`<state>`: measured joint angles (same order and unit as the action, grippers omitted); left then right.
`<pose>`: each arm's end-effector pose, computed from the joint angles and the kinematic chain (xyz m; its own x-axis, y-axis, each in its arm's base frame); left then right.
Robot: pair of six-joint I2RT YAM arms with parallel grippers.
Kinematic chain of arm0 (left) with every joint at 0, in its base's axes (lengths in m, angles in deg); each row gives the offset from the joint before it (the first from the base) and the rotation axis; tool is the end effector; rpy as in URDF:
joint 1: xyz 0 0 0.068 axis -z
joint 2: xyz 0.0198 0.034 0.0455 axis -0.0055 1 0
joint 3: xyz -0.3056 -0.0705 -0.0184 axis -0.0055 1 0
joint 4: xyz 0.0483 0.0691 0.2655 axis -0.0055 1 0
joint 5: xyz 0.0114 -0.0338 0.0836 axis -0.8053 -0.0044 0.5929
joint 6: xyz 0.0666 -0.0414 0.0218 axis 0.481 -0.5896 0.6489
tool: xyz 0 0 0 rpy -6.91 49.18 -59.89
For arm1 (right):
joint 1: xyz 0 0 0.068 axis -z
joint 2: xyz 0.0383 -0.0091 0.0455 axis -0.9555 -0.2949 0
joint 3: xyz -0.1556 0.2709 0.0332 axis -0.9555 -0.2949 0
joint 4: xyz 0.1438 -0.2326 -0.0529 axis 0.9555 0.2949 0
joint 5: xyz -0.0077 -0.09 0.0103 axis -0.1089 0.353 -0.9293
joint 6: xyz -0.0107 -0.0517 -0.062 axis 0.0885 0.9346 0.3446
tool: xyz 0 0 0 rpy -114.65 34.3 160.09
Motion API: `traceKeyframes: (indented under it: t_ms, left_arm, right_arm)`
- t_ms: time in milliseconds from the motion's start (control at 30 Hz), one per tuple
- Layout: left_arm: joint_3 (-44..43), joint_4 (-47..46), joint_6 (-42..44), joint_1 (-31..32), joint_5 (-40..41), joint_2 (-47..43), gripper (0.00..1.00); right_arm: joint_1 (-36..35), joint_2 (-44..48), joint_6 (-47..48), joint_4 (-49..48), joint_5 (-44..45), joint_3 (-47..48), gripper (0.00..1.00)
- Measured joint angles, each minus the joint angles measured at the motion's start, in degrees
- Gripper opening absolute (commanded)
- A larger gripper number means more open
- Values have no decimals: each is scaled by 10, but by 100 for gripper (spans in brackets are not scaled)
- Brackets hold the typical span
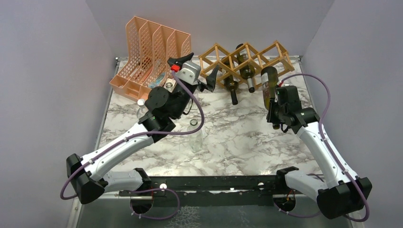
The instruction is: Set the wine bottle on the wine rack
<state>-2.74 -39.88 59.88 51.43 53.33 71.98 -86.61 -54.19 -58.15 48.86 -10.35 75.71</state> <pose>0.2059 -0.2223 0.5055 0.3998 -0.0980 -0.9113 0.4895 0.8635 0.1219 0.2248 0.0415 0.3197 -0.7401 0.0495 -0.6707 0.0556 0.9984 0.0124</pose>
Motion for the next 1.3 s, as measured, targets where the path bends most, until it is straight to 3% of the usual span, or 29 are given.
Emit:
traceKeyframes:
  t_ms: [467,800,1300]
  left_arm:
    - [57,-2,-25,0,1,-78,99]
    - [60,12,-25,0,1,-82,99]
    - [60,28,-31,0,0,-87,99]
  right_arm:
    - [0,-89,-37,-53,-34,-69,1]
    - [12,-177,-54,-112,-56,-55,1]
    - [37,-240,-23,-202,-79,-34,1]
